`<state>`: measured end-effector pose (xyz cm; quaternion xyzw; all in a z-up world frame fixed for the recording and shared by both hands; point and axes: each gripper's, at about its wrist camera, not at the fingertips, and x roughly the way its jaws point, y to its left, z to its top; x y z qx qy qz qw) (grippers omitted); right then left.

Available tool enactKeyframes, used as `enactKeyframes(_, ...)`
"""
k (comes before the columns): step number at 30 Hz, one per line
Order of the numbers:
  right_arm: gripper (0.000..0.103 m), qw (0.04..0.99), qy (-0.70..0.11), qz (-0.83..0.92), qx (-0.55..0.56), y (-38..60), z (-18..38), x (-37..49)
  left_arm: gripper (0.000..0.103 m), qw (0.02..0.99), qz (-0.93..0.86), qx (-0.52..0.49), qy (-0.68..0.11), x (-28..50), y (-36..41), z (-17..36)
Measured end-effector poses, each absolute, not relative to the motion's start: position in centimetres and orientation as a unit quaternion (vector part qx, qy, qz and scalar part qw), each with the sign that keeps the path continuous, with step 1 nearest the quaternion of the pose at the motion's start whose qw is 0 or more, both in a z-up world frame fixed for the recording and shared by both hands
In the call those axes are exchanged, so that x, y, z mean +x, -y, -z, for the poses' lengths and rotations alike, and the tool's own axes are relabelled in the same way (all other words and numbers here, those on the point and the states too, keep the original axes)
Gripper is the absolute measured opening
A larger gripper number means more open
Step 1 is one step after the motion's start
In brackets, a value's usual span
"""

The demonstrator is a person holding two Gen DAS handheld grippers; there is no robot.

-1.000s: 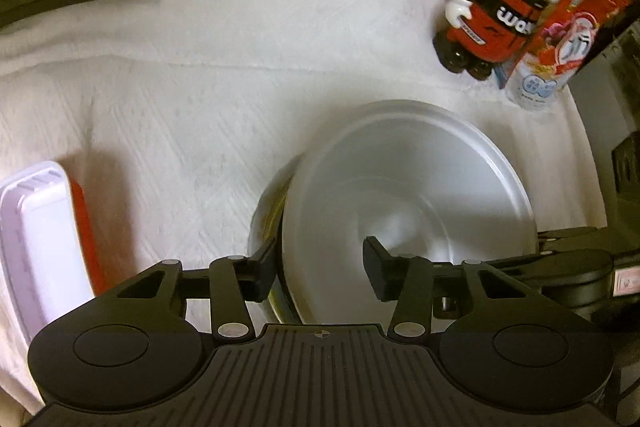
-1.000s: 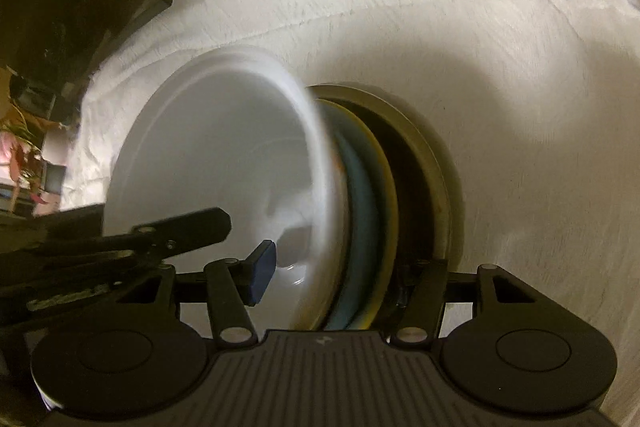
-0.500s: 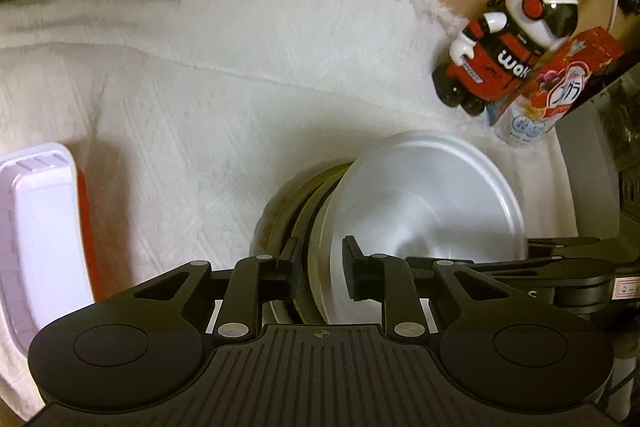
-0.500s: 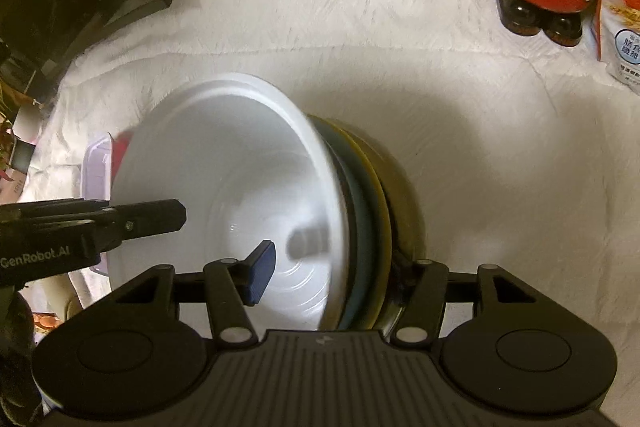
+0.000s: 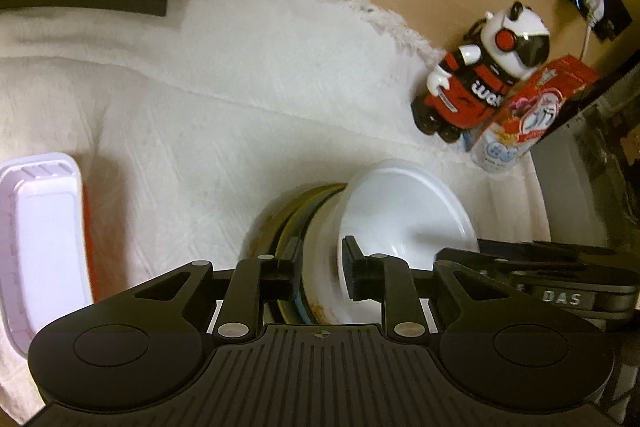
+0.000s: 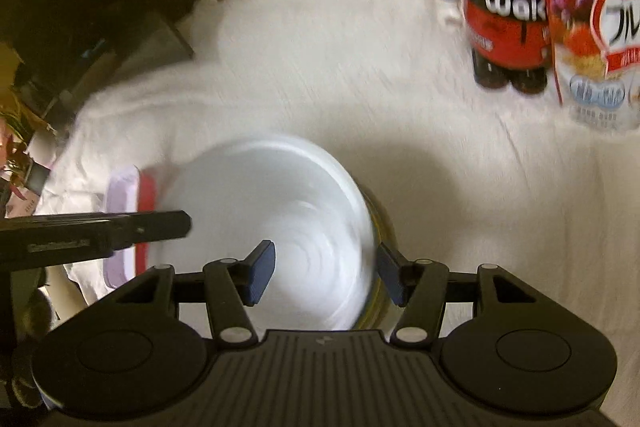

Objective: Organize plates and bowls
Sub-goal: 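Open both grippers and release the bowl stack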

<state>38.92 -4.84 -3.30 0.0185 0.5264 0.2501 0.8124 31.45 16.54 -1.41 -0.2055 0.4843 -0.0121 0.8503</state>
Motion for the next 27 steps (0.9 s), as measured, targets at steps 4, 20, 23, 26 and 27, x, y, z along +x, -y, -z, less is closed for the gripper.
enactKeyframes(4, 0.046, 0.83, -0.503, -0.239, 0.028, 5.4, 2.5, 38.3, 0.025, 0.855, -0.004, -0.198, -0.479, 30.7, -17.0, 1.8)
enactKeyframes(20, 0.025, 0.836, -0.507, -0.208, 0.027, 5.5, 4.2, 37.3, 0.023, 0.851, 0.008, -0.231, -0.471, 29.6, -17.2, 2.5)
enactKeyframes(23, 0.025, 0.825, -0.522, -0.21, 0.045, 6.1, 5.2, 37.4, 0.025, 0.85, 0.013, -0.221, -0.478, 29.9, -16.8, 3.0)
enactKeyframes(26, 0.027, 0.823, -0.522, -0.216, 0.051, 6.0, 5.7, 37.1, 0.024, 0.846, 0.008, -0.212, -0.488, 30.3, -16.6, 3.5)
enactKeyframes(27, 0.03, 0.82, -0.526, -0.218, 0.054, 5.8, 5.8, 37.1, 0.024, 0.845, 0.006, -0.212, -0.49, 30.3, -16.6, 3.6)
